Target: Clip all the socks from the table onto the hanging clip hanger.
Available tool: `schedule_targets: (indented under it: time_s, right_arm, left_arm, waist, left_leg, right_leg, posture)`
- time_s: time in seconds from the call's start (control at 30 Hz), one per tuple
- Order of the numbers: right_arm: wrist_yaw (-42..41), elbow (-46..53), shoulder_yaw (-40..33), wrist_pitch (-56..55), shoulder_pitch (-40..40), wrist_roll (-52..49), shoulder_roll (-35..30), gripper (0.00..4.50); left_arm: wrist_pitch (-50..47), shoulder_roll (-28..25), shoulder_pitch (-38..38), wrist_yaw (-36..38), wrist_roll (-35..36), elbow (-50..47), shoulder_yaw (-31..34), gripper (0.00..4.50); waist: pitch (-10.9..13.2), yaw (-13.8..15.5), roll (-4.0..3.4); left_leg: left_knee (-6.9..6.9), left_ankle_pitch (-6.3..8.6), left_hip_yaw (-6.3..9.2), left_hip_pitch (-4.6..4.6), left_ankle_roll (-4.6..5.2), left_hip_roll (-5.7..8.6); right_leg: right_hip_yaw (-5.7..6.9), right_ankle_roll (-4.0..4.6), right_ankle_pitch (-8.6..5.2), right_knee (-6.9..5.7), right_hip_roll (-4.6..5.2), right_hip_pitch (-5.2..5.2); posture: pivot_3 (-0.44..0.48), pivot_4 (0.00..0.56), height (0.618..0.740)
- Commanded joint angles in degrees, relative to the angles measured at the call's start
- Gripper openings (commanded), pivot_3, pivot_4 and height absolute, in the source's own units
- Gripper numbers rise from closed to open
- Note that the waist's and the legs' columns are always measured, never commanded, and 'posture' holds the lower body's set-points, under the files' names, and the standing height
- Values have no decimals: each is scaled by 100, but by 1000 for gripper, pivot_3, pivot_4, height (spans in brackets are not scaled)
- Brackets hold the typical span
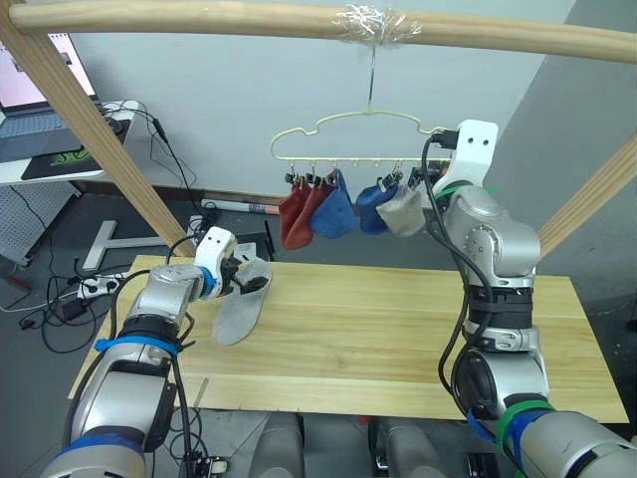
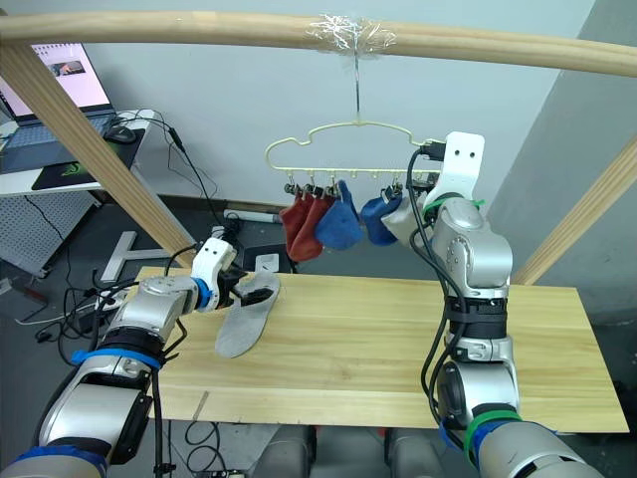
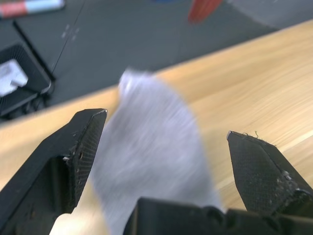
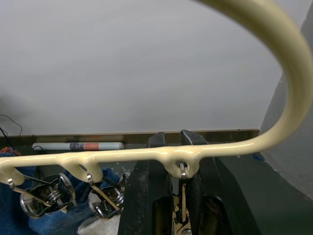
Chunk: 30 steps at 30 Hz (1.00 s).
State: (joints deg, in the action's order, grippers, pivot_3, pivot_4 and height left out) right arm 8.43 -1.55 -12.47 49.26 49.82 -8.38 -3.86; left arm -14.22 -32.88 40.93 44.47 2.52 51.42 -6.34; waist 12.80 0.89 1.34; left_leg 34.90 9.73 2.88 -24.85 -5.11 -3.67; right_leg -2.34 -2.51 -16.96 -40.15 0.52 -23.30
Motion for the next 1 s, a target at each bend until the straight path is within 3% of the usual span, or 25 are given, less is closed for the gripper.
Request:
schedule_targets:
  time_s: [0.03,0.37,0.47,0.87,1.0]
  right_arm:
    - [22,378,-80,-20,7,-73,-23,48]
    - [38,491,-87,83,-14,-79,-37,48]
    - [46,523,-90,117,-17,-76,-35,48]
    - [36,570,-105,180,-45,-95,-11,48]
    - [35,554,-110,187,-36,-103,-3,48]
  left_arm:
    - [279,-1,206,-48,-98,304,130,4500]
    - [230,280,494,-106,-365,1197,23,4500]
    - [248,321,491,-62,-437,1217,26,3930]
    - [227,314,383,40,-521,1136,90,204]
    - [250,332,299,159,-538,1017,54,40]
  waist:
    - [0,3,0]
    - [-2,6,1]
    - [-4,4,1]
    - [-7,-8,2]
    - [-8,-9,1]
  left_leg:
    - [0,0,0,0,0,0]
    - [0,0,0,0,0,0]
    - [1,0,0,0,0,1]
    - [1,0,0,1,0,0]
    - [1,0,0,1,0,0]
  right_leg:
    - [0,0,0,0,0,0]
    - [0,0,0,-1,0,0]
    - [0,0,0,-2,0,0]
    - [0,0,0,-6,0,0]
    - [0,0,0,-6,0,0]
  posture:
    - [115,141,740]
    - [106,144,740]
    - [103,145,740]
    - [106,146,740]
    - [109,147,740]
